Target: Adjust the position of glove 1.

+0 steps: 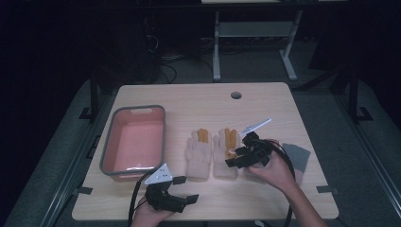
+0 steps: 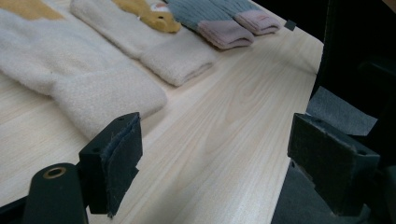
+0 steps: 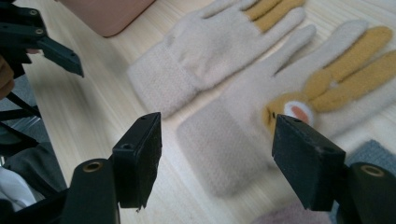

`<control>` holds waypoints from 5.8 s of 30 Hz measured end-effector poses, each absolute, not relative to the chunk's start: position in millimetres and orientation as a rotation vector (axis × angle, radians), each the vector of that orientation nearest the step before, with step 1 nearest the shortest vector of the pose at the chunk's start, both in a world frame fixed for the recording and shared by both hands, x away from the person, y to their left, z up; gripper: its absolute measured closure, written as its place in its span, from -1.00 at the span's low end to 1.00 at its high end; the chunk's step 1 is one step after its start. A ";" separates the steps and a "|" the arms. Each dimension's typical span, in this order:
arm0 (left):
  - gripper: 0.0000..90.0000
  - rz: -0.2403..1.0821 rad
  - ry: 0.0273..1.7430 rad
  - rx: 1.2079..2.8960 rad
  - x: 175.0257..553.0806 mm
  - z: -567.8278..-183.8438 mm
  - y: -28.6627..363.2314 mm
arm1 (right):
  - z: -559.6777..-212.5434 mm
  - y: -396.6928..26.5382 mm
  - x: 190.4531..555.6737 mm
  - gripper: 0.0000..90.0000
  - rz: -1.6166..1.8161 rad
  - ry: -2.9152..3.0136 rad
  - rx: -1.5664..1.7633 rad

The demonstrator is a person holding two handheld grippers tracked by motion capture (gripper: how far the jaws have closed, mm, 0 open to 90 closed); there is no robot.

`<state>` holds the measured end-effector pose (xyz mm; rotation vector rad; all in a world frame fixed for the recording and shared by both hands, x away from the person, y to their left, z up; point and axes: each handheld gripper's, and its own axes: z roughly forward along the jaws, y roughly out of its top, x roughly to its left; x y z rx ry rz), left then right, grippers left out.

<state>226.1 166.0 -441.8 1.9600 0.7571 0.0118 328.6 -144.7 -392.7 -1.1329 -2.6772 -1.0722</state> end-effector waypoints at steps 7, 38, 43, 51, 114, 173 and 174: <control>-0.61 0.013 0.748 1.972 225.9 -441.8 164.8 | -394.8 -137.3 343.8 -0.28 -1.024 -2.702 -1.132; -0.61 0.017 0.739 1.987 224.0 -443.5 161.0 | -439.9 -117.2 378.2 0.15 -0.714 -2.842 -1.253; -0.61 0.014 0.739 1.987 223.5 -443.7 160.3 | -439.9 -113.2 377.7 0.22 -0.695 -2.867 -1.257; -0.61 0.020 0.737 1.995 223.0 -443.0 160.9 | -437.8 -111.7 374.3 0.38 -0.683 -2.902 -1.259; -0.61 0.023 0.747 1.966 216.6 -439.6 163.7 | -402.3 -39.7 378.9 0.39 -0.795 -2.847 -1.112; -0.61 -0.021 0.829 1.970 230.6 -444.9 142.4 | -420.6 -29.2 372.9 -0.22 -0.714 -3.049 -1.029; -0.60 -0.025 0.836 1.963 231.8 -444.4 141.3 | -417.9 -32.3 372.3 -0.23 -0.739 -3.022 -1.044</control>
